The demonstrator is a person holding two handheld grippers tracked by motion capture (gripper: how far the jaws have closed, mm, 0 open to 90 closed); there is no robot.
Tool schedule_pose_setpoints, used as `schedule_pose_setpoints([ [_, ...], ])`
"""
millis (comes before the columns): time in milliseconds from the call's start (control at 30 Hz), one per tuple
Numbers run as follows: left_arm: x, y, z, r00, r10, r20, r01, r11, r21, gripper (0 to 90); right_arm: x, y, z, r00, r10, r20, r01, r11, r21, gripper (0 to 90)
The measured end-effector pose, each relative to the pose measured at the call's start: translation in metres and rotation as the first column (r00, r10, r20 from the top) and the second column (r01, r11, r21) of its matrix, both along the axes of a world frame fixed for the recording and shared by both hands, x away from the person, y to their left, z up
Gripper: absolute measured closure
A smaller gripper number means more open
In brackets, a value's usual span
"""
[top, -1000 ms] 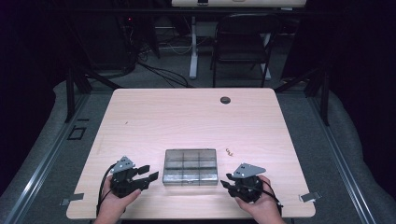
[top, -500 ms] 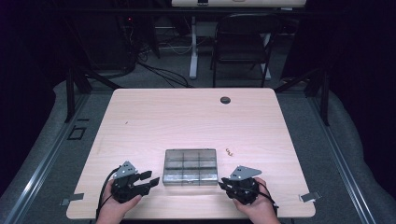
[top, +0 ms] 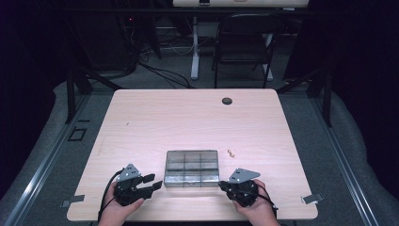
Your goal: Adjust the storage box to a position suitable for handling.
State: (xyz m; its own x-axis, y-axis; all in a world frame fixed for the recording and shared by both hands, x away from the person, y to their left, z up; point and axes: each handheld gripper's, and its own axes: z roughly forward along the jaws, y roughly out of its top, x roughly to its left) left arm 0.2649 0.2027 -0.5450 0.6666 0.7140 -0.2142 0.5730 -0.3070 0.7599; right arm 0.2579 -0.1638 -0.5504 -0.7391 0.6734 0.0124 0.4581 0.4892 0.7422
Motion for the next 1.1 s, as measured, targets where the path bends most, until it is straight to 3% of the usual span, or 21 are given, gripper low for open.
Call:
schedule_pose_setpoints([
  [700,-0.003,-0.008,-0.002,0.9995,-0.031,0.002,0.031,0.9994,0.013,54.2,0.000,0.000,0.000,0.9999,-0.008,0.010,0.008,0.9999,0.013,88.5],
  [1100,-0.006,-0.013,-0.002,0.9986,-0.047,0.024,0.046,0.9973,0.057,58.6,-0.001,-0.001,0.002,0.9997,-0.012,0.021,0.011,0.9993,0.035,88.6],
])
